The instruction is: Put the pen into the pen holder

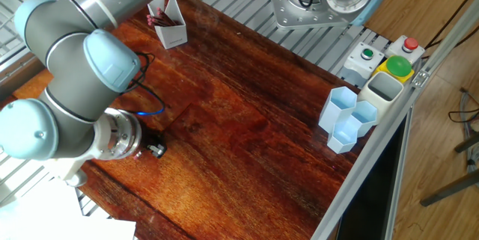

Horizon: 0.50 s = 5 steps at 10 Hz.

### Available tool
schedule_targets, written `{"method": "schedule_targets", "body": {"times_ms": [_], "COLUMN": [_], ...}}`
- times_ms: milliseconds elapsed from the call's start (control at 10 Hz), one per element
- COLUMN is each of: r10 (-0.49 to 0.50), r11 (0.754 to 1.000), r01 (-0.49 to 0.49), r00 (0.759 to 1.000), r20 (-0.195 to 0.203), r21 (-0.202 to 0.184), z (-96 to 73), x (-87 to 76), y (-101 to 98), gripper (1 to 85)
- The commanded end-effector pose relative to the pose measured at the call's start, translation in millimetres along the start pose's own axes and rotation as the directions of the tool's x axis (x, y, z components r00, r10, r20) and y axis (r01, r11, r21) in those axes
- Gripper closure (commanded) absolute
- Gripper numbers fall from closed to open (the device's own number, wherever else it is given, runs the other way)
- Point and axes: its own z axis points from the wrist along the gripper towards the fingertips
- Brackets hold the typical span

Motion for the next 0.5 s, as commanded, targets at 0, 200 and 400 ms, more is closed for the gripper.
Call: {"method": "schedule_targets", "body": {"times_ms": [0, 200, 400], "r10": [-0.06, -0.114, -0.176], "r11": [0.997, 0.99, 0.976], "r01": [0.06, 0.112, 0.17], "r00": [0.998, 0.993, 0.984], "r20": [0.003, 0.017, 0.027], "r21": [0.04, 0.085, 0.133], "z": [-32.9, -54.0, -67.6], "x": [26.0, 53.5, 90.3], "y": [-1.3, -9.5, -27.3], "gripper": [84.7, 84.7, 84.7]}}
